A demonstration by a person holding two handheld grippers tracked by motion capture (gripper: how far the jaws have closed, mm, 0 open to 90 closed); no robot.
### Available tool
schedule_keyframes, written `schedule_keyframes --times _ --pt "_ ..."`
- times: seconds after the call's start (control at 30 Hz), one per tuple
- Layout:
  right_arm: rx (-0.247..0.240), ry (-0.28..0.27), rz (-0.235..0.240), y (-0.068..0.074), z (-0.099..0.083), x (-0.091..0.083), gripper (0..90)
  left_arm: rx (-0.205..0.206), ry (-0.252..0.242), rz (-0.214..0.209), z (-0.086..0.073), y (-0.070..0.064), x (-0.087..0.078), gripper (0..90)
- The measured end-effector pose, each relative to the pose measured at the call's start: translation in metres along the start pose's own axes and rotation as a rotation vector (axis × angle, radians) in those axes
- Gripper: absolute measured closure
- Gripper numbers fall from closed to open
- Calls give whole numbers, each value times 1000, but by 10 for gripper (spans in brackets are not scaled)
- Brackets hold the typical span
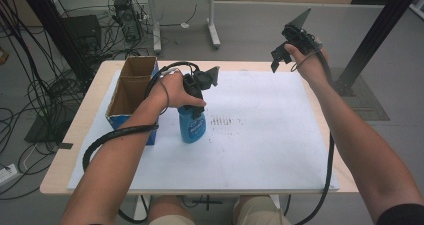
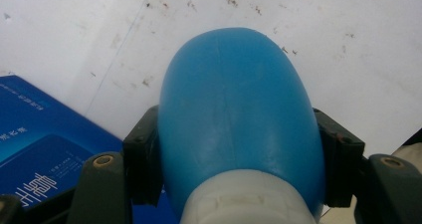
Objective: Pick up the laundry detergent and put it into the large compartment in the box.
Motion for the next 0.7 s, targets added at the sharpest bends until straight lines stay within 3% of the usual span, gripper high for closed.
schedule_keyframes --times 0.7 --pt "-5 0 -1 -1 -1 -1 76 4 1 1 0 -1 0 357"
Point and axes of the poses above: each handheld gripper's, and its own axes: x roughly forward along the jaws, z roughly out of its top, y roughly to its left, the point moved 2 cm from there along x, roughly forward along the jaws, and after that the axes turned 1 degree about -z, right-handed, at the moved point
